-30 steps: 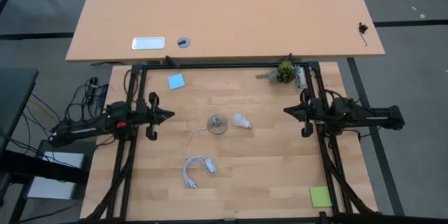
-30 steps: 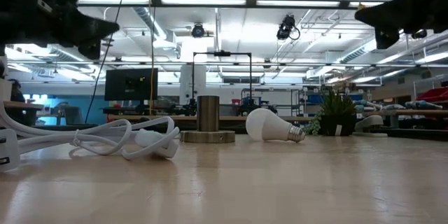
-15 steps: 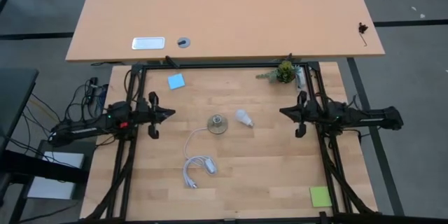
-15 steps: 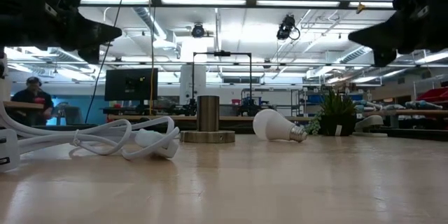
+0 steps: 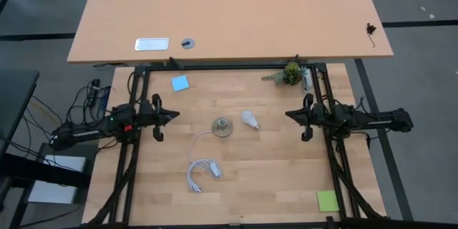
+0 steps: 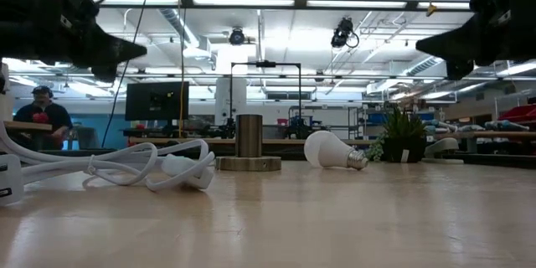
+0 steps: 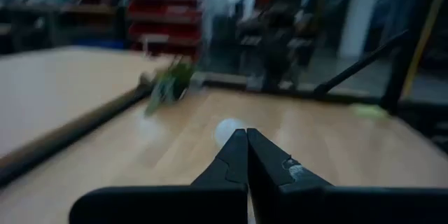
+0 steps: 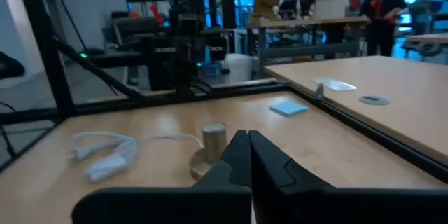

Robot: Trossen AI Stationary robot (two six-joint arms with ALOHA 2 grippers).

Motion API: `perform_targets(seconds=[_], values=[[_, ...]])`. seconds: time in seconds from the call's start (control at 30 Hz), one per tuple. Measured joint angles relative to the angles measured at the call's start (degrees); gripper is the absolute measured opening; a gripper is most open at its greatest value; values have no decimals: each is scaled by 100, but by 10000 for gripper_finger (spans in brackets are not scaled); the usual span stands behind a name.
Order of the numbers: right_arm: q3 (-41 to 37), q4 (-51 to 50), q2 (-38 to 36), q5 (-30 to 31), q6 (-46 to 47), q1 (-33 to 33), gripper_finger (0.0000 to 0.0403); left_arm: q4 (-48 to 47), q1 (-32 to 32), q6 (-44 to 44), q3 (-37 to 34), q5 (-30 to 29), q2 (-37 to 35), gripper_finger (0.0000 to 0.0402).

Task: Screw lightbulb
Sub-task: Return to Home Position

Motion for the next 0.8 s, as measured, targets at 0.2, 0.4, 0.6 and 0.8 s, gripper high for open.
perform_targets(seconds=[0.2, 0.4, 0.6, 0.8], values=[[0, 22, 285, 320, -240, 0, 8, -159, 5, -22, -2, -434, 119, 0], [0, 46, 543, 415, -230, 0, 10, -142, 5, 142, -2, -601, 162, 0], [0, 108, 606, 490, -149, 0, 10, -151, 6, 144, -2, -611, 210, 0], [0, 143, 580, 326, -214, 0, 10, -149, 4, 247, -2, -618, 223, 0]])
